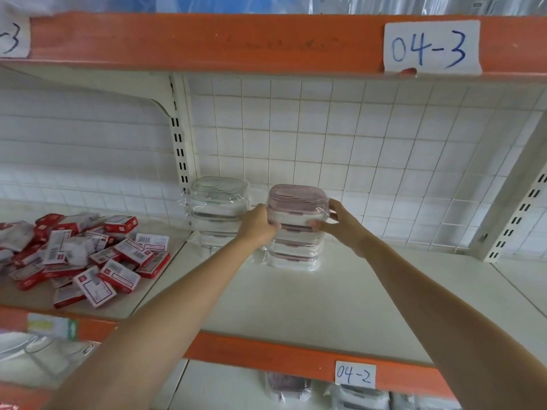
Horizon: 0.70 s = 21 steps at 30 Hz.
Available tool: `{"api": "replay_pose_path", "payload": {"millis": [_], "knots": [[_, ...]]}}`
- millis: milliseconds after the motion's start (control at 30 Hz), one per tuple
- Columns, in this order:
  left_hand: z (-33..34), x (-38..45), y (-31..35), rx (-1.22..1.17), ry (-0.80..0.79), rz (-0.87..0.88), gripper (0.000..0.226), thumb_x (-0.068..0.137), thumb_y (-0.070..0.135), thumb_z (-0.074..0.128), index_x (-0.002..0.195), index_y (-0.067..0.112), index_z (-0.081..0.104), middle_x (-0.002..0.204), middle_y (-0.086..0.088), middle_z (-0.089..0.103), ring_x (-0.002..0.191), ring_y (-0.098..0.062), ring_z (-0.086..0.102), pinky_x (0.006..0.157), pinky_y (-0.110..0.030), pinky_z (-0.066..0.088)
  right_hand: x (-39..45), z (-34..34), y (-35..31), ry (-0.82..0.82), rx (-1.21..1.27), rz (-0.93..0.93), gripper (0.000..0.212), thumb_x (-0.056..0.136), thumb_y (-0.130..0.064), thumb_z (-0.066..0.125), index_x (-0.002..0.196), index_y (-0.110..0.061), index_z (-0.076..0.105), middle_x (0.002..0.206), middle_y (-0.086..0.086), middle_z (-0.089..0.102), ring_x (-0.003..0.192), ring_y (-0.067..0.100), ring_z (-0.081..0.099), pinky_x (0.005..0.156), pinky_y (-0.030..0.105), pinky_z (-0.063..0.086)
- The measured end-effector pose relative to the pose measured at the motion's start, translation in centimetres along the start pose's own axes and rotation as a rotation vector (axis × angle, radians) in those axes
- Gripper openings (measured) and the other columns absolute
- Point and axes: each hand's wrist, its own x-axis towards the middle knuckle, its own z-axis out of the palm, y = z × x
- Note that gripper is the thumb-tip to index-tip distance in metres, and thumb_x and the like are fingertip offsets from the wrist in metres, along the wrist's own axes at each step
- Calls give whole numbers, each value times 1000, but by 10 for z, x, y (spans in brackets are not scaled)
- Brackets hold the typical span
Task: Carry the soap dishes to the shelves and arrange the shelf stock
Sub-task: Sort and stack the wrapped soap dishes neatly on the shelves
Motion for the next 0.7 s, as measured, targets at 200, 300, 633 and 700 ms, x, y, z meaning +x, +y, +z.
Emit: {"api": "replay_pose_path", "payload": {"millis": [200,300,633,700], "knots": [[11,-6,-8,-192,81,-50,16,86,12,64,94,4,53,87,-7,58,85,-24,54,58,-19,35,-2,-2,14,-21,-72,114,90,74,-29,79,147,-14,28,149,-3,35,136,17,35,106,33,35],[18,-7,-19,-248,43,-88,23,82,21,71,88,5,55,98,-6,60,93,-23,57,69,-22,44,-11,0,27,-35,-207,239,105,62,-49,83,146,-12,32,147,0,40,134,19,40,109,38,36],[22,-9,-17,-307,-4,-95,13,88,19,65,96,8,66,87,-2,64,85,-23,64,87,-34,50,-6,9,39,3,-308,235,26,86,-32,69,104,-18,58,115,-2,63,110,18,57,96,31,43],[19,-10,-18,-302,-23,-92,21,89,22,65,101,5,66,93,-6,67,94,-25,65,91,-36,50,-8,8,39,6,-338,246,34,86,-34,68,112,-15,57,117,-3,62,111,17,56,94,30,43]]}}
